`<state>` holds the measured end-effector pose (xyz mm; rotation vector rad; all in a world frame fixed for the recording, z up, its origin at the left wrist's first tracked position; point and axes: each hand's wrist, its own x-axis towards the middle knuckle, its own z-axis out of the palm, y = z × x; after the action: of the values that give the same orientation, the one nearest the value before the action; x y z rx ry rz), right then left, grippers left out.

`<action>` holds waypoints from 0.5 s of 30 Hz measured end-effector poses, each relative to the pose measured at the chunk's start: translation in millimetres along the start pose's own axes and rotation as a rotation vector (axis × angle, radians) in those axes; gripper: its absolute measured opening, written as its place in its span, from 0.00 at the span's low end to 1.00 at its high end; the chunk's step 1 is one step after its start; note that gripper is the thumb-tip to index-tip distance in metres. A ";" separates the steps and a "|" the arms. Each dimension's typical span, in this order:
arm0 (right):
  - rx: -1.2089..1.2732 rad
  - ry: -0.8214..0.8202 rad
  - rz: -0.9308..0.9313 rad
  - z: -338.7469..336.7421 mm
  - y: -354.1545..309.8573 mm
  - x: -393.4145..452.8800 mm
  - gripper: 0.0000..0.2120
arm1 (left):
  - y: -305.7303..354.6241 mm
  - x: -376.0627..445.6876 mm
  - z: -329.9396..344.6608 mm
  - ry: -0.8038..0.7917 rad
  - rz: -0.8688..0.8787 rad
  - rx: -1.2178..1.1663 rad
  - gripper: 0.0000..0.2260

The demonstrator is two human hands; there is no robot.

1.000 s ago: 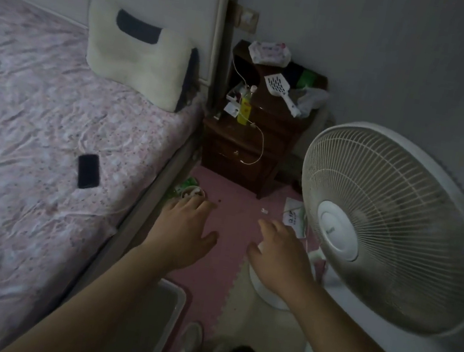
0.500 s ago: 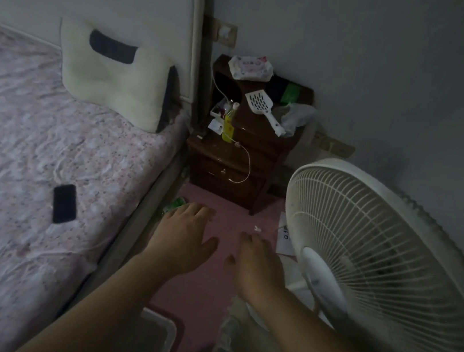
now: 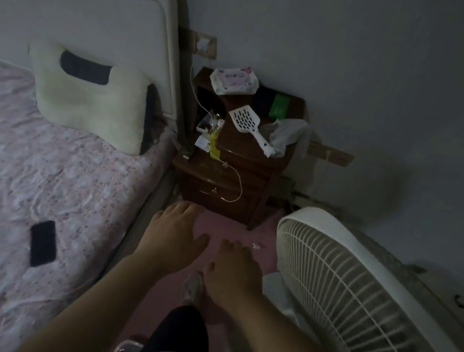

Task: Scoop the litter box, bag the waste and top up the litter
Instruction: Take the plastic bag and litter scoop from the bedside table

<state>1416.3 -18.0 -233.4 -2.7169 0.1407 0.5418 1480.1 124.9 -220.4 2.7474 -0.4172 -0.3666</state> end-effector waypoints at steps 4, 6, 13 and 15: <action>0.004 0.000 0.065 -5.5 -7.7 46.3 0.19 | -12.9 59.2 -4.4 -0.059 0.049 -0.058 0.33; -0.017 0.012 0.096 -13.3 -16.0 75.2 0.20 | -22.7 95.7 -11.8 -0.068 0.095 -0.064 0.31; 0.066 0.112 0.276 -50.3 -54.6 172.0 0.18 | -62.1 199.0 -56.1 -0.088 0.210 -0.071 0.29; 0.083 0.181 0.340 -64.9 -57.8 191.9 0.17 | -67.1 222.6 -65.2 -0.097 0.239 -0.048 0.27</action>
<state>1625.5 6.6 -232.8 -2.6694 0.6662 0.3688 1721.3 131.3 -229.9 2.6022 -0.7433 -0.4413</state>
